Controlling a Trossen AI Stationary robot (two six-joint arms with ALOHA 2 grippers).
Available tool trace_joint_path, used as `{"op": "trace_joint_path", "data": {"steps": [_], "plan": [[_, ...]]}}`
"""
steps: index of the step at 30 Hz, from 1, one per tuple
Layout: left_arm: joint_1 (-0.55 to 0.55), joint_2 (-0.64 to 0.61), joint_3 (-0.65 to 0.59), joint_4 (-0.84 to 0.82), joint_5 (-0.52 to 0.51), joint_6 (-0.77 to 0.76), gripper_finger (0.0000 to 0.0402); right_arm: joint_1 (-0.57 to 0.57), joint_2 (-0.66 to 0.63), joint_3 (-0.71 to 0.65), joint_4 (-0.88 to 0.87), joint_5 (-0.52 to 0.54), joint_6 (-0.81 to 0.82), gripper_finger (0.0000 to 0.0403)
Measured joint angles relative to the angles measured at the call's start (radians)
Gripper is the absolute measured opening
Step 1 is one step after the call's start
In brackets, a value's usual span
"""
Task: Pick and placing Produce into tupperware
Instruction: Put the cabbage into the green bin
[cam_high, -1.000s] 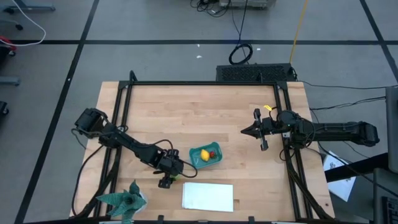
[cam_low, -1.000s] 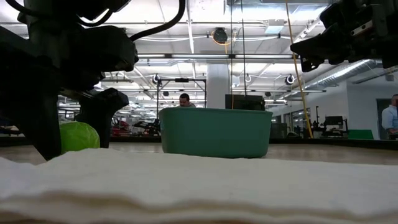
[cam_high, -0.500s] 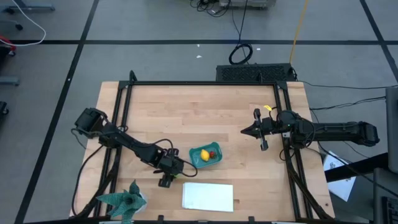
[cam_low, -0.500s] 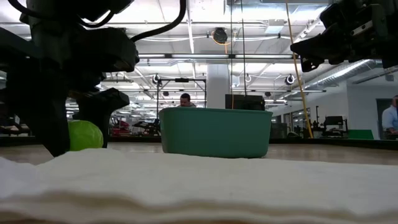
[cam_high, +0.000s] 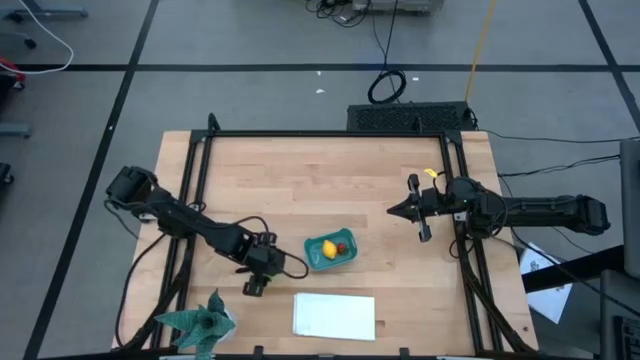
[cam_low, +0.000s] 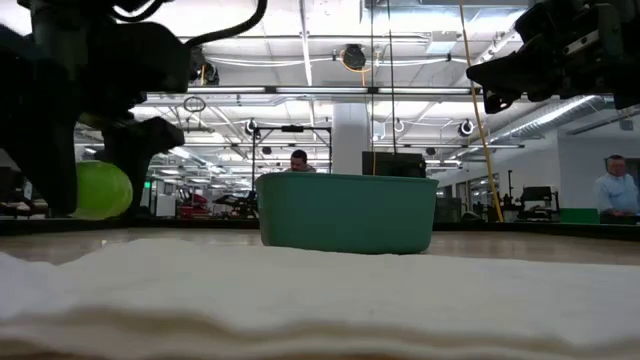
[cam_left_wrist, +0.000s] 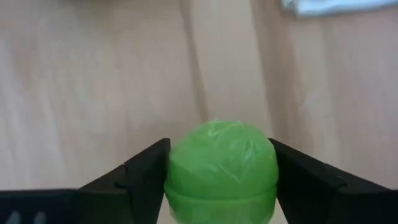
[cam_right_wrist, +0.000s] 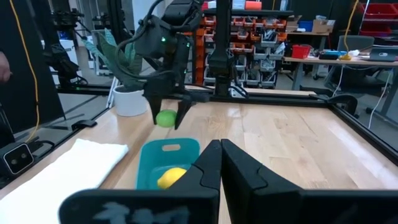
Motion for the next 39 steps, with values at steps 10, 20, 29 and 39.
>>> {"op": "trace_joint_path", "data": {"steps": [10,20,29,39], "plan": [[0.056,-0.103,0.002,-0.040,0.002,0.019,0.0217,0.000,0.000,0.000,0.003,0.000,0.003,0.0000],[0.098,-0.147,0.108,-0.184,0.003,0.110,0.0247,0.000,0.001,0.000,0.004,0.000,0.002,0.0000],[0.127,-0.148,0.304,-0.347,-0.006,0.204,0.0227,0.000,0.002,0.000,0.003,0.000,0.000,0.0000],[0.166,-0.148,0.459,-0.502,-0.009,0.233,0.0231,0.000,0.002,0.000,0.003,0.000,0.000,0.0000]]}}
